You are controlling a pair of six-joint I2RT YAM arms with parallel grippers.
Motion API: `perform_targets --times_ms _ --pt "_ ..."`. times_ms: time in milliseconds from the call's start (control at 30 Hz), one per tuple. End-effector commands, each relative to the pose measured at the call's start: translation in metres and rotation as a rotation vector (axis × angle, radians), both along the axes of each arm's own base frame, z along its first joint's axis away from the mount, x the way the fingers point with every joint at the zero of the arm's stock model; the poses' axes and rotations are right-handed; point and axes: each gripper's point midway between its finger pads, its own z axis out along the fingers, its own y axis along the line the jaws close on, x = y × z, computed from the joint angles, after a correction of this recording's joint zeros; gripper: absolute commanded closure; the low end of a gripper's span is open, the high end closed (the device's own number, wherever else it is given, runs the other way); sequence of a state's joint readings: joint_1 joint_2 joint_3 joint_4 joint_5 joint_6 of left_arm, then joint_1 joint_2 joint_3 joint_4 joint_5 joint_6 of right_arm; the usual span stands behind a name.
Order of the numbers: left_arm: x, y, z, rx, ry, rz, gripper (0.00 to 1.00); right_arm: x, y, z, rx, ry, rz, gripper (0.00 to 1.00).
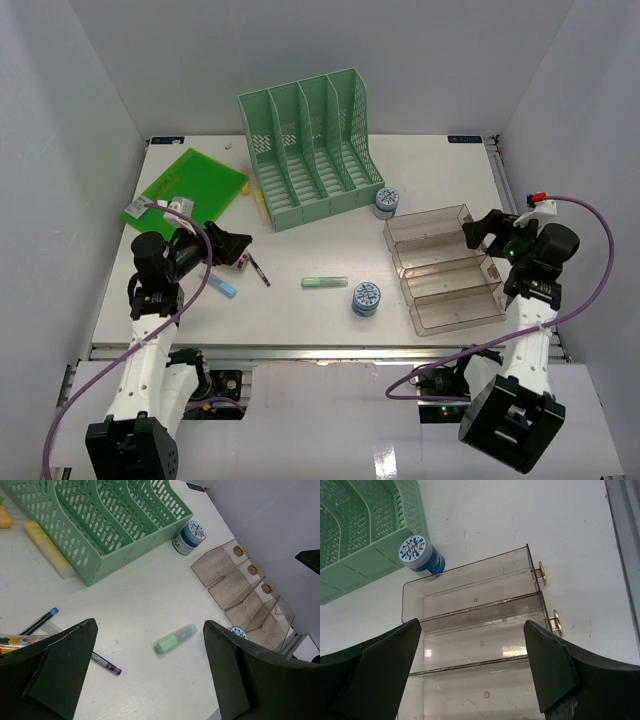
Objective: Organize the desk
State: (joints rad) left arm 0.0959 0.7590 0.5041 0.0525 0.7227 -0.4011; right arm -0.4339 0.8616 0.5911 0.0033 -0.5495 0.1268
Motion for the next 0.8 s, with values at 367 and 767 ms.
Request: perform_targets --times_ms 367,767 --pt "0.001 -0.001 0.012 0.005 -0.031 -0.011 0.02 -0.073 0.100 0.007 -0.245 -0.366 0.804 0.10" --pt "0.002 0.001 0.012 0.013 -0.033 0.003 0.02 -0.090 0.187 -0.036 -0.595 -0.140 1.157 0.10"
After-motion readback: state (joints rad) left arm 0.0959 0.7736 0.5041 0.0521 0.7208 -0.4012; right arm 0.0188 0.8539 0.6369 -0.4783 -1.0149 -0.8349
